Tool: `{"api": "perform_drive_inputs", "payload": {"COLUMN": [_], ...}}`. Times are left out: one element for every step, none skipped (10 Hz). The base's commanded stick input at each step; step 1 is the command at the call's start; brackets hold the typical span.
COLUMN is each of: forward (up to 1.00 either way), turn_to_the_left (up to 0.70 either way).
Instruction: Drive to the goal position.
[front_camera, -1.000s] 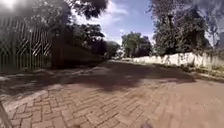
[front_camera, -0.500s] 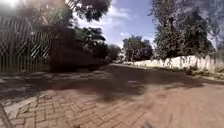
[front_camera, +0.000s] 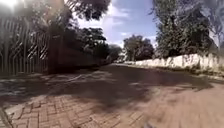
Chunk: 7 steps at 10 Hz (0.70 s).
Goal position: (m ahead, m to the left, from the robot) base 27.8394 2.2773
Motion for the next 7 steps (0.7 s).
{"api": "perform_drive_inputs", "payload": {"forward": [0.70,0.70,0.70,0.70,0.70,0.70,0.70], "turn_to_the_left": [0.00,0.00,0.00,-0.08,-0.33,-0.33,-0.28]}}
